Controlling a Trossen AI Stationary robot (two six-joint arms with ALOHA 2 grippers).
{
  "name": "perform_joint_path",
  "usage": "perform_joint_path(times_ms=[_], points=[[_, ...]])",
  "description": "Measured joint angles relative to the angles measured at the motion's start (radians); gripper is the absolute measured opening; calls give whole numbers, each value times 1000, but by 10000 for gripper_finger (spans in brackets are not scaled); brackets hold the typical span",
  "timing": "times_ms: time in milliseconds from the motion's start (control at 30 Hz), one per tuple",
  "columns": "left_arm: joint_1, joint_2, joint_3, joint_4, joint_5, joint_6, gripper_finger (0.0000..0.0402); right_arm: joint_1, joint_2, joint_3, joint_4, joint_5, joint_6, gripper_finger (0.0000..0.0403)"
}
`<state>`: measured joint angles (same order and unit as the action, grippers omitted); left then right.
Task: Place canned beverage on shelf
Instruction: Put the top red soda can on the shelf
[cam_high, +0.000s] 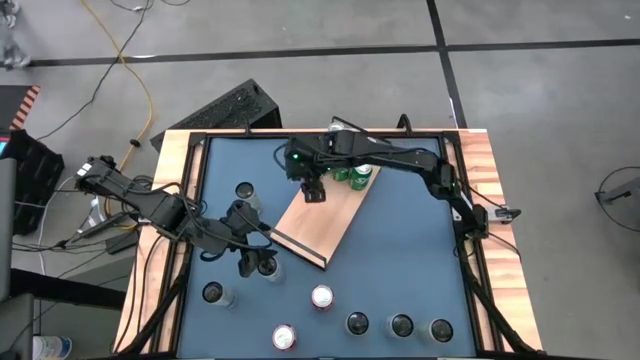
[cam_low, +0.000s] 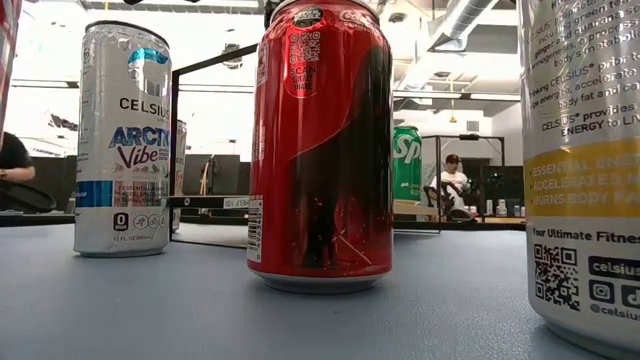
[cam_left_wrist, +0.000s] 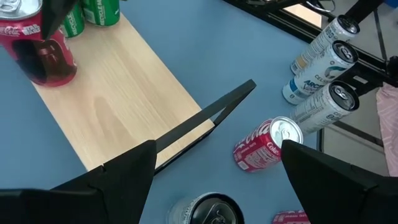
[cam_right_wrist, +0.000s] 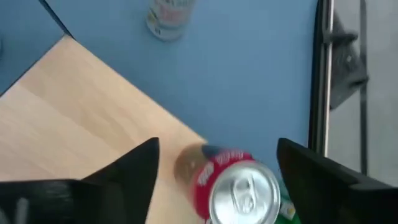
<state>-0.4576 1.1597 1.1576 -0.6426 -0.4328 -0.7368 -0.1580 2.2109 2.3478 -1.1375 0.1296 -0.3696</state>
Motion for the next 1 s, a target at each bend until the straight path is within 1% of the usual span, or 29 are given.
perform_joint_path(times_ms=[133,400,467,567,633,833,933,1000], points=[[0,1,0,-4,0,-6,330,16,1,0,44,0,-32,248],[0,1,0,-3,0,-18,330,-21,2,-14,20,5,-56,83],[0,1,0,-4,-1,-21,330,-27,3,-15,9,4,-57,50],[0,1,0,-3,-1,-22,330,-28,3,-15,11,4,-60,12],[0,1,0,-3,-1,-21,330,-32,3,-15,13,4,-63,4],[0,1,0,-3,-17,-23,330,-50,3,-15,16,4,-65,14],[0,1,0,-3,-26,-21,330,-62,3,-15,16,6,-61,9],[0,1,0,-2,-27,-21,330,-69,3,-15,14,25,-50,4]])
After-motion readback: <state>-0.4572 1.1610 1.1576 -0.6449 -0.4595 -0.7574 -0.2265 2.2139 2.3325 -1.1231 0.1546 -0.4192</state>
